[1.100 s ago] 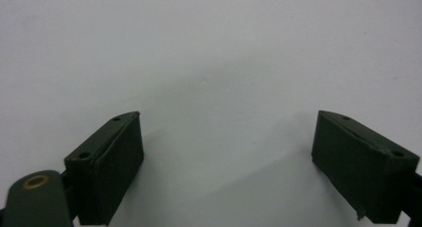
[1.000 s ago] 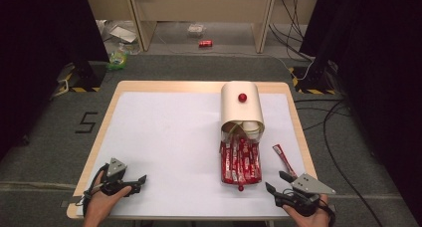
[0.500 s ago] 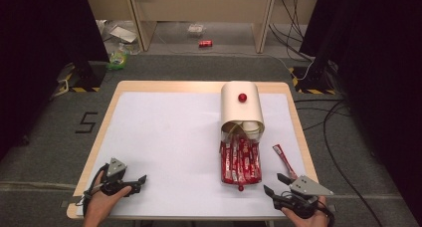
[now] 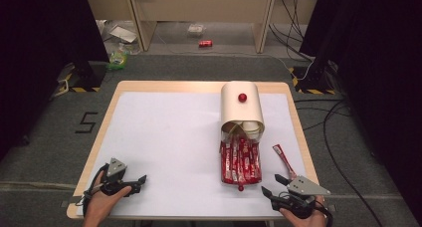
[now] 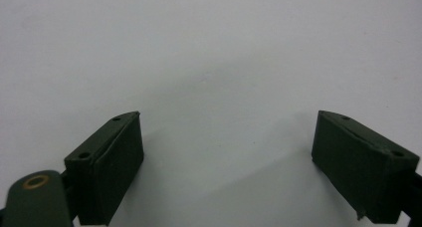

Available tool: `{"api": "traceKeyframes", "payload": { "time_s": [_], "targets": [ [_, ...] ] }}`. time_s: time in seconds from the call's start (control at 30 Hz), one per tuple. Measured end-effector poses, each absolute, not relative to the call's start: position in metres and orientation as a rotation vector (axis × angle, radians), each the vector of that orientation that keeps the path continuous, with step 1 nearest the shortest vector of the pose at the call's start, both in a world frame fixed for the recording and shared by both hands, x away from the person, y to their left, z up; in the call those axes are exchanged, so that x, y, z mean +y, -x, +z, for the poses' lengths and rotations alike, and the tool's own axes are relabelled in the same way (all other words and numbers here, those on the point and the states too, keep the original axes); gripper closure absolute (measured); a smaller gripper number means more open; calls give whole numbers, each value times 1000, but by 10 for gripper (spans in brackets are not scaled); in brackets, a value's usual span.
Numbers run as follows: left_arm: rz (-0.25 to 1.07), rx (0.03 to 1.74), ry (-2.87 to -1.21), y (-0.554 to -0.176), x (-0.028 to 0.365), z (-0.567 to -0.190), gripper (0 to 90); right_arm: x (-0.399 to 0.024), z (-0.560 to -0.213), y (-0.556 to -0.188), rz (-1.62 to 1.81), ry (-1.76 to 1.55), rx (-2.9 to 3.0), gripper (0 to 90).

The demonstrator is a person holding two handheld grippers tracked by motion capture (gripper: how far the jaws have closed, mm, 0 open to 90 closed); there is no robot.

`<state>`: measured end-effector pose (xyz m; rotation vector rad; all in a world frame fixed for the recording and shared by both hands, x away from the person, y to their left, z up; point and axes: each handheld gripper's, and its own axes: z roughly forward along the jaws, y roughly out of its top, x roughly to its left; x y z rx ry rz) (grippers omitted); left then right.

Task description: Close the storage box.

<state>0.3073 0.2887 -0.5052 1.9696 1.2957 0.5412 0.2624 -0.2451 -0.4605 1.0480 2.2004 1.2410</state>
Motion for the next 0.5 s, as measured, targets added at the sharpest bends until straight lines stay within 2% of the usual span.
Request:
{"api": "traceKeyframes", "payload": {
  "time_s": [0.5],
  "targets": [
    [542, 1296, -1970, -307, 289, -505, 121, -233, -469, -266, 1217, -1022, 2244, 363]
  ]
}}
